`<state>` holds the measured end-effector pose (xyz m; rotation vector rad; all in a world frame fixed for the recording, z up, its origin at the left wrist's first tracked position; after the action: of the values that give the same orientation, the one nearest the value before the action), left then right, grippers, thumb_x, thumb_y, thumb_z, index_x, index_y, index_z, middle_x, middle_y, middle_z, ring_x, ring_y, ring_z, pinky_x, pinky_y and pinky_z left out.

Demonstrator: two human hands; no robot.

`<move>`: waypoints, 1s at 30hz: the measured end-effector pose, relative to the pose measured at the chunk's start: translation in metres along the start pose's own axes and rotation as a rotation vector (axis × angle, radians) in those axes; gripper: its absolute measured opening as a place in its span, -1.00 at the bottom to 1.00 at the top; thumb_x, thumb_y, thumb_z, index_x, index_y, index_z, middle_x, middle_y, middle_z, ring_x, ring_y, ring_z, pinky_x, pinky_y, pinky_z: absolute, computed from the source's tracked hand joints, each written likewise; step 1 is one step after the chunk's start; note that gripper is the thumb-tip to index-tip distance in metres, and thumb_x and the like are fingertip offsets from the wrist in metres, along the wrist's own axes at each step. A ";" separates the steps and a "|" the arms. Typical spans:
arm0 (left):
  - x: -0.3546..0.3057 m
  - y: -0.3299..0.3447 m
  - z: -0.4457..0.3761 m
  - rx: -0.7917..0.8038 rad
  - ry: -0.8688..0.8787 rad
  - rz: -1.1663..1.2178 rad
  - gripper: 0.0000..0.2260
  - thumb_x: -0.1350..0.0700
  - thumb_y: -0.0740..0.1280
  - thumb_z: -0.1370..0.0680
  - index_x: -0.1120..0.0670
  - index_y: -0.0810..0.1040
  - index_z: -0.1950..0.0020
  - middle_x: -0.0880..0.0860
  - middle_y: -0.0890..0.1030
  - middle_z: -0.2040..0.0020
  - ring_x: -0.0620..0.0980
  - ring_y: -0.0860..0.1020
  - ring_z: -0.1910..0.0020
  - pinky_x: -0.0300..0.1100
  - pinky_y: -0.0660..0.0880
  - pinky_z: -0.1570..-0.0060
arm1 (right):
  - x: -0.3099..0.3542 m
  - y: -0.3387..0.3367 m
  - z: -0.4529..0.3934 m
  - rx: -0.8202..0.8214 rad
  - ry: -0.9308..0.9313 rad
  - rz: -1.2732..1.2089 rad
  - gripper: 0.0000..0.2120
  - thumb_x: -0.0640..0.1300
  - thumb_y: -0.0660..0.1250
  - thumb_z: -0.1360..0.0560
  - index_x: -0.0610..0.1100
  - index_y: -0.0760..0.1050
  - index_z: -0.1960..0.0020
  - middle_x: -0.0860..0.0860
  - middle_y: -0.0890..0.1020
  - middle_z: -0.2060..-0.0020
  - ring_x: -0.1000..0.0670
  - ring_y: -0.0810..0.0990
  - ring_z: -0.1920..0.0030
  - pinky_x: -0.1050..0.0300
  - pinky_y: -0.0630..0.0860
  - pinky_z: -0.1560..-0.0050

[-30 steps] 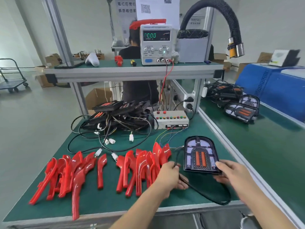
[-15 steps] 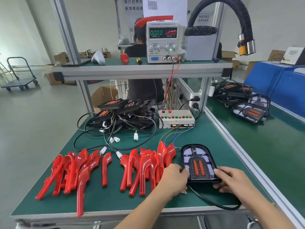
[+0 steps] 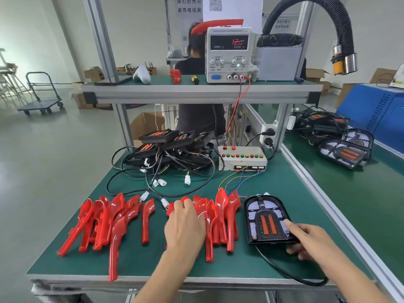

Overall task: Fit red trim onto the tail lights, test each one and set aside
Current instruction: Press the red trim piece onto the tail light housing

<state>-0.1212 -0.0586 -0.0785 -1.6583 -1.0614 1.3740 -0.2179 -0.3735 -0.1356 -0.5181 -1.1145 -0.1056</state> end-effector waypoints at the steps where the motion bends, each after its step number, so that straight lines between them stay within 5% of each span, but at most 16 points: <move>1: 0.003 0.004 -0.005 0.053 -0.013 -0.032 -0.69 -0.11 0.29 -0.62 0.08 0.42 -0.20 0.06 0.50 -0.16 0.12 0.59 -0.13 -0.12 0.38 0.13 | 0.002 -0.001 0.001 -0.016 -0.007 0.026 -0.71 0.13 0.36 -0.59 -0.09 0.68 -0.01 0.02 0.76 0.22 -0.07 0.73 0.32 0.13 0.53 0.40; 6: 0.003 0.022 -0.021 0.194 -0.009 -0.109 -0.72 -0.04 0.39 -0.58 0.14 0.52 -0.13 0.11 0.60 -0.17 0.18 0.61 -0.14 -0.05 0.49 0.06 | 0.009 -0.006 0.009 -0.067 -0.044 0.243 -0.59 0.31 0.21 -0.59 0.01 0.64 0.00 -0.02 0.73 0.37 0.03 0.56 0.50 0.11 0.51 0.24; 10: 0.005 0.011 -0.023 0.145 -0.010 -0.061 -0.80 0.04 0.36 -0.56 0.09 0.40 0.15 0.12 0.60 -0.03 0.21 0.61 -0.06 -0.09 0.39 0.19 | 0.026 -0.021 0.027 -0.305 -0.219 0.416 -0.56 0.24 0.25 -0.59 -0.07 0.59 -0.26 0.02 0.69 0.00 0.06 0.65 0.08 0.05 0.50 -0.04; 13: 0.000 -0.007 -0.018 0.037 0.061 0.104 -0.78 -0.06 0.38 -0.54 0.01 0.47 0.21 -0.04 0.59 0.22 0.07 0.60 0.12 -0.14 0.36 0.26 | 0.050 -0.027 0.060 -0.501 -0.439 0.346 -0.74 0.07 0.34 -0.58 -0.01 0.61 -0.20 0.11 0.60 0.03 0.09 0.60 0.17 0.03 0.49 0.06; 15: -0.016 -0.013 -0.008 0.053 0.093 0.533 -0.93 -0.04 0.46 -0.52 -0.11 0.60 0.11 -0.09 0.67 0.25 -0.11 0.63 0.19 -0.32 0.47 0.24 | 0.058 -0.010 0.075 -0.376 -0.490 0.247 -0.90 0.00 0.35 -0.59 0.12 0.63 -0.05 0.14 0.69 0.14 0.16 0.62 0.26 0.22 0.48 0.14; 18: -0.057 0.005 0.012 0.244 0.106 1.067 -0.89 0.14 0.47 -0.56 -0.01 0.67 -0.07 -0.12 0.74 0.12 -0.20 0.68 0.14 -0.34 0.57 0.15 | 0.056 0.035 0.082 0.001 -0.377 -0.007 -0.87 -0.08 0.35 -0.61 0.05 0.67 -0.01 0.06 0.75 0.23 0.16 0.56 0.46 0.42 0.39 0.39; 20: -0.081 0.015 0.023 0.276 0.169 1.152 -0.92 0.20 0.41 -0.60 0.03 0.67 0.00 -0.12 0.73 0.16 -0.23 0.66 0.18 -0.36 0.54 0.16 | 0.060 0.050 0.084 0.106 -0.321 -0.139 -0.87 -0.13 0.36 -0.60 -0.05 0.69 -0.04 -0.04 0.75 0.22 0.10 0.56 0.45 0.36 0.36 0.47; 23: -0.100 0.031 0.032 0.316 0.185 1.250 -0.81 0.19 0.36 -0.64 0.03 0.66 0.15 -0.07 0.67 0.26 -0.19 0.58 0.25 -0.35 0.49 0.19 | 0.065 0.044 0.081 0.042 -0.336 -0.118 -0.90 -0.11 0.44 -0.55 -0.02 0.73 0.08 -0.01 0.73 0.32 0.07 0.58 0.42 0.32 0.45 0.39; 30: -0.119 0.053 0.023 0.398 0.146 1.362 -0.83 0.03 0.36 -0.60 0.07 0.67 0.09 0.18 0.68 0.14 0.02 0.61 0.11 0.07 0.57 -0.07 | 0.076 0.032 0.072 0.032 -0.337 0.012 -0.81 -0.08 0.46 -0.54 -0.06 0.70 0.25 -0.01 0.64 0.47 0.15 0.49 0.51 0.41 0.36 0.45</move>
<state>-0.1474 -0.1882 -0.0847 -2.1285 0.6328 1.9729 -0.2324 -0.3004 -0.0556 -0.5257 -1.4395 0.0111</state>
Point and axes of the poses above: each hand's wrist, its own z-axis away from the middle knuckle, its own y-axis out of the palm, x = y × z, the point moved 8 cm from there along -z, towards the middle knuckle
